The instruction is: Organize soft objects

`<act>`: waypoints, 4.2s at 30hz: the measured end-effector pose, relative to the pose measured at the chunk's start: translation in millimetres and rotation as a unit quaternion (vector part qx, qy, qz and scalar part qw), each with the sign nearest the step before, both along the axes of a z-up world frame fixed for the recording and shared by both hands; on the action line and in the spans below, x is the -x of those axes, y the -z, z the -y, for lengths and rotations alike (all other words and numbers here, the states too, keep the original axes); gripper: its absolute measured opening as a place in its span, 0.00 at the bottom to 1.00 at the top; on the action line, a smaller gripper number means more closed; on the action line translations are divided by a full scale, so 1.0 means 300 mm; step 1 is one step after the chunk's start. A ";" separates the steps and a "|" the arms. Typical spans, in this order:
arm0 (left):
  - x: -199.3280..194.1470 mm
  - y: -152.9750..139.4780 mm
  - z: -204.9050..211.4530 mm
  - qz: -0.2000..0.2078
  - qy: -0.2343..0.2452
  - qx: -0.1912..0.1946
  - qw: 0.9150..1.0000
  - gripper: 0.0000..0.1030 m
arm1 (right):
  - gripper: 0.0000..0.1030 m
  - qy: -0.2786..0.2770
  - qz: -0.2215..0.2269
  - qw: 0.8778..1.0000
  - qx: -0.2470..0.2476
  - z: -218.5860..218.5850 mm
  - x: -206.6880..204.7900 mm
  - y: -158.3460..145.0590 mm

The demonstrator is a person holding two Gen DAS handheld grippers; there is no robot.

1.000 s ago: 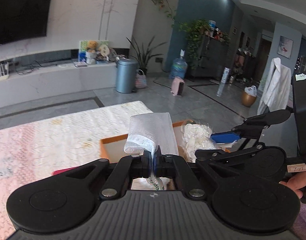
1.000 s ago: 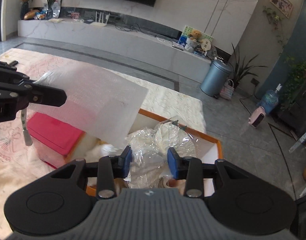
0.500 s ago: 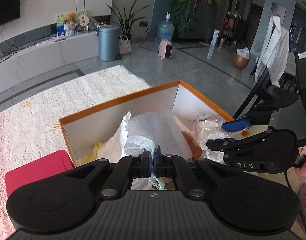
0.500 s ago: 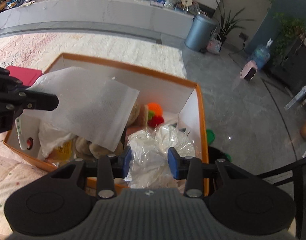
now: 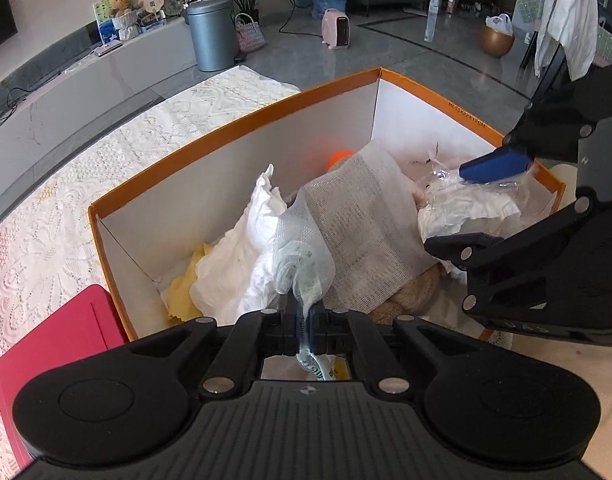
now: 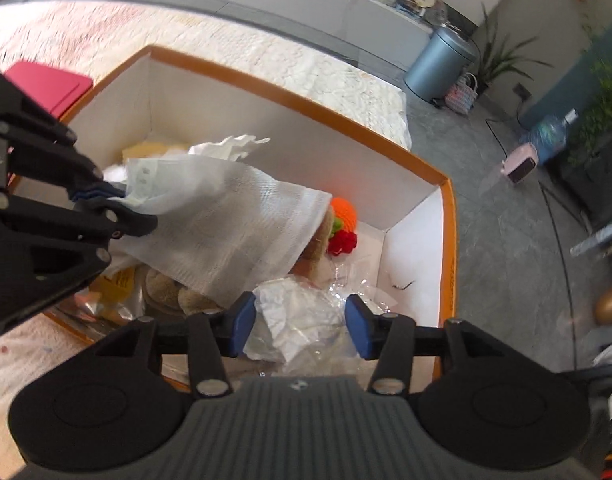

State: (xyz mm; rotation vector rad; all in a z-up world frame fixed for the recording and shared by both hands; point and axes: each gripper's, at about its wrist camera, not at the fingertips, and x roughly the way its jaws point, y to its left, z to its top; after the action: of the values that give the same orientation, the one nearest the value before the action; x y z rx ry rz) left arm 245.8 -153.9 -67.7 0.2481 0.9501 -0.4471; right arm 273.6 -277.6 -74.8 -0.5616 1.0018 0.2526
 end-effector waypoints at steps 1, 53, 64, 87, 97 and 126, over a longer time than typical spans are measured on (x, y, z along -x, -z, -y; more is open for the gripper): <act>0.003 -0.002 -0.002 0.002 0.000 0.000 1.000 0.07 | 0.53 -0.002 -0.002 1.000 0.000 0.001 -0.001 -0.004; 0.655 -0.149 -0.263 0.310 -0.207 0.056 0.926 0.85 | 0.97 0.165 0.262 0.909 -0.280 -0.087 0.710 -0.092; 0.649 -0.116 -0.271 0.287 -0.232 0.064 0.927 0.94 | 0.97 0.170 0.278 0.899 -0.293 -0.067 0.746 -0.035; 0.648 -0.075 -0.284 0.240 -0.247 0.061 0.937 0.95 | 0.97 0.174 0.245 0.910 -0.287 -0.079 0.702 0.003; 0.652 -0.078 -0.284 0.240 -0.249 0.060 0.936 0.95 | 0.97 0.173 0.239 0.911 -0.288 -0.078 0.696 0.002; 0.650 -0.086 -0.292 0.243 -0.250 0.061 0.935 0.95 | 0.97 0.169 0.233 0.914 -0.286 -0.073 0.685 0.008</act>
State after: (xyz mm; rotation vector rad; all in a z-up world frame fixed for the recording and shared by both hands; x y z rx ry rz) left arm 50.8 -66.2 -41.8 -0.0064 0.4669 0.0331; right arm 68.0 -255.7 -77.1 0.0963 0.5024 0.0844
